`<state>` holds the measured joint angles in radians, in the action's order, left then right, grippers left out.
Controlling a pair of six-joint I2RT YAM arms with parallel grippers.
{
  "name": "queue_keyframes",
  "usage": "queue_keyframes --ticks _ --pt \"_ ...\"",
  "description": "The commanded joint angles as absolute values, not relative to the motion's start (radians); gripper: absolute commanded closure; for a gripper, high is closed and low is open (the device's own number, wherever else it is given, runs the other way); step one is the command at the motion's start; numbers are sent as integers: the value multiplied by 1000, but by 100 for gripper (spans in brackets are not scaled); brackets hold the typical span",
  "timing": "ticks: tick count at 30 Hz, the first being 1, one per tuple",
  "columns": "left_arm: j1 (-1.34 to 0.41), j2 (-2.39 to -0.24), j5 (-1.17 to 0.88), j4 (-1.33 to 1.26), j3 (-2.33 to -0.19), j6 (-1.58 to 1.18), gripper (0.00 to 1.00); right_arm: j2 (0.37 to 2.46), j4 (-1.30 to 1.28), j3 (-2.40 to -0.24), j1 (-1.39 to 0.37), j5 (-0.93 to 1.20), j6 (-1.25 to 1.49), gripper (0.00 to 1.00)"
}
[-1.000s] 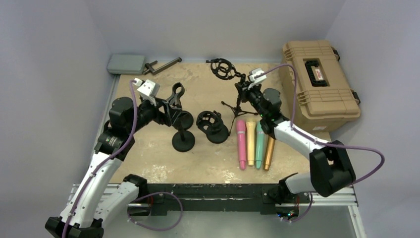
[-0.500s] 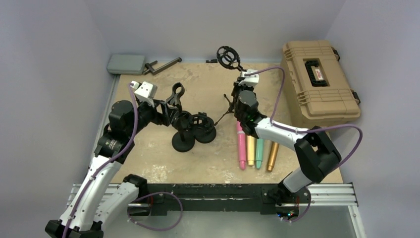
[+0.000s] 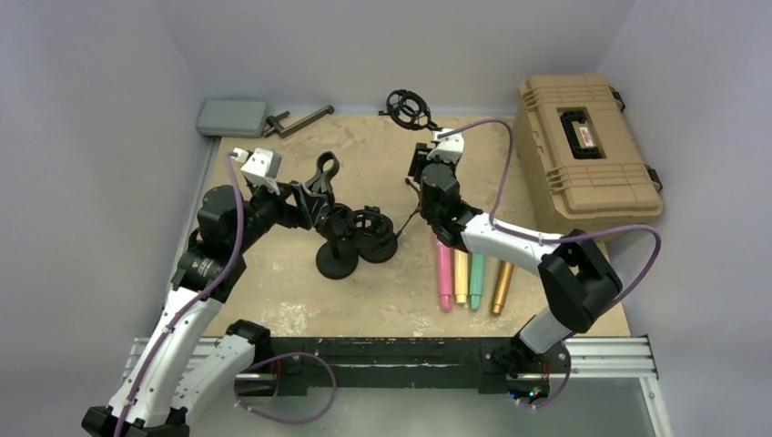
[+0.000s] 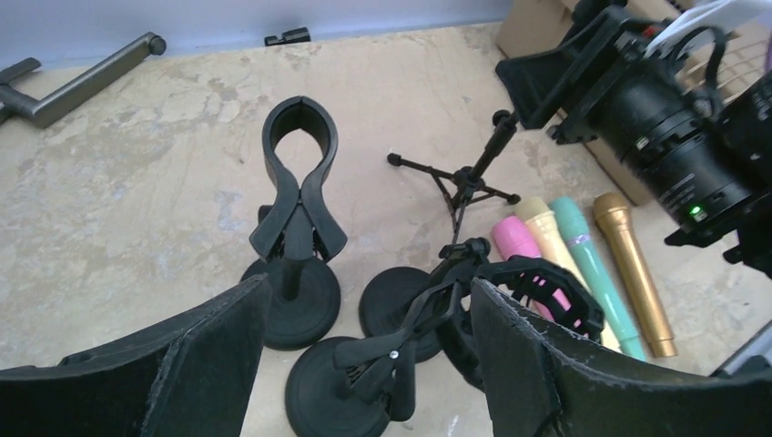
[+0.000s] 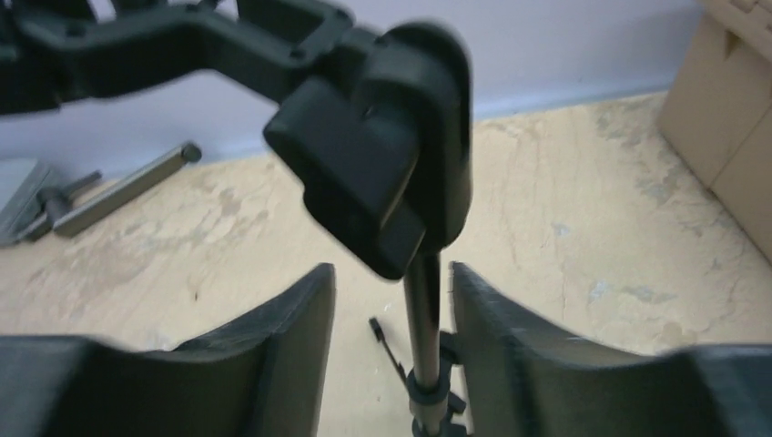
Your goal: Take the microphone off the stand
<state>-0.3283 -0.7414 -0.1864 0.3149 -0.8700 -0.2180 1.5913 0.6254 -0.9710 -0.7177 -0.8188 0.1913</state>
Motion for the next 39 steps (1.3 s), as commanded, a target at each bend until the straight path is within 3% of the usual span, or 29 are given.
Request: queue_keyframes --ticks 1,3,6,16,22,30,34,36,39 --pt "-333 -765 -249 319 -977 -408 22 1506 434 -984 -721 -752 279 42" --pt "-333 -791 -289 335 -1018 -475 22 1460 350 -984 -722 -742 315 30" --pt "-333 -838 -377 333 -1064 -569 23 1341 198 -941 -721 -693 354 23" --pt "-371 -969 -563 285 -1147 -751 23 1006 3 -708 -670 -563 375 16" --pt "-488 -1057 -526 280 -1211 -765 23 1075 -20 -728 -318 -26 438 22" --pt "-626 -1202 -435 359 -1376 -700 23 1344 -136 -991 -174 379 481 24" --pt "-669 -1282 -389 433 -1468 -647 25 1396 -52 -1023 -116 542 405 24" --pt "-682 -1299 -380 449 -1480 -644 26 1389 11 -996 -119 515 322 24" --pt "-699 -1285 -372 424 -1449 -647 26 1335 300 -847 -120 565 315 25"
